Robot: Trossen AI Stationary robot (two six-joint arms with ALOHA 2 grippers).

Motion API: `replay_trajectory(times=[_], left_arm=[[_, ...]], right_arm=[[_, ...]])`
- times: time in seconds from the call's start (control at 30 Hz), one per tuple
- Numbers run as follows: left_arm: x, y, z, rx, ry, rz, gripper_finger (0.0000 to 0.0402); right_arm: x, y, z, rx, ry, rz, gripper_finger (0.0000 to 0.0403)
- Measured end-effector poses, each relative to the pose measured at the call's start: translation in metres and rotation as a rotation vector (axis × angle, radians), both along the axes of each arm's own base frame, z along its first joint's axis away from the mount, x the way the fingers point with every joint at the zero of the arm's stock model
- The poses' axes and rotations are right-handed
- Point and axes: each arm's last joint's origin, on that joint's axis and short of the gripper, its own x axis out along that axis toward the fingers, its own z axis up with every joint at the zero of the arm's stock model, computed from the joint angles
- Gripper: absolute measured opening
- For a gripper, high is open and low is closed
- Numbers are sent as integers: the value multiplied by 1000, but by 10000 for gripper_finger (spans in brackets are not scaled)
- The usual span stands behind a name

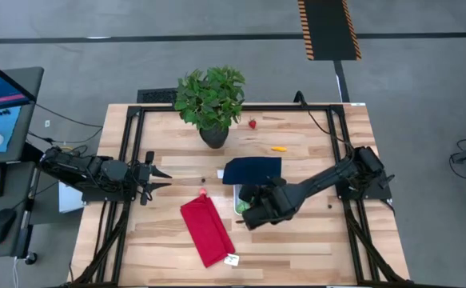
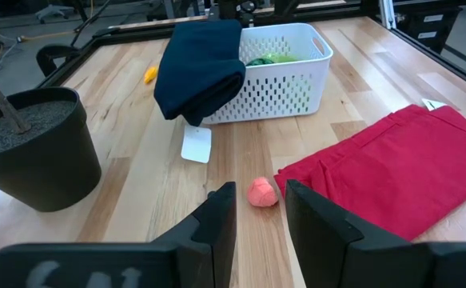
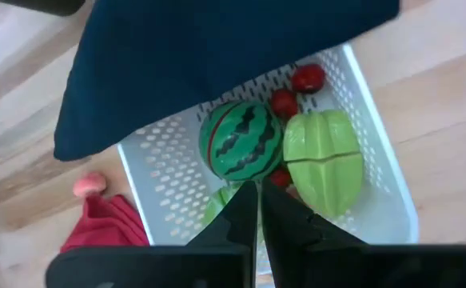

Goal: Pick and placing Produce into tupperware
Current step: Put the cherry into the bin, then put the right blueberry into the bin

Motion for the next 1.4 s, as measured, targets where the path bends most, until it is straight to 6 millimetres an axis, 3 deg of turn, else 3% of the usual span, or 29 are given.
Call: replay_trajectory(times=[0.13,0.3,0.47,0.7,0.93,1.1,1.27,1.4], left_arm=[[0,0,0,0,0,0,100],[0,0,0,0,0,0,100],[0,0,0,0,0,0,100],[0,0,0,0,0,0,100],[0,0,0,0,1,0,100],[0,0,0,0,0,0,100],[0,0,0,0,0,0,100],[0,0,0,0,0,0,100]], right_arm=[[-3,1,9,-2,37,15,53],[-21,8,26,-15,167,0,65],[-42,26,26,34,278,-42,67],[-70,58,17,129,403,37,67],[-108,102,13,168,326,-316,67],[-131,126,2,121,302,-356,67],[-138,123,-13,83,355,-366,78],[-139,106,-36,35,455,-442,109]])
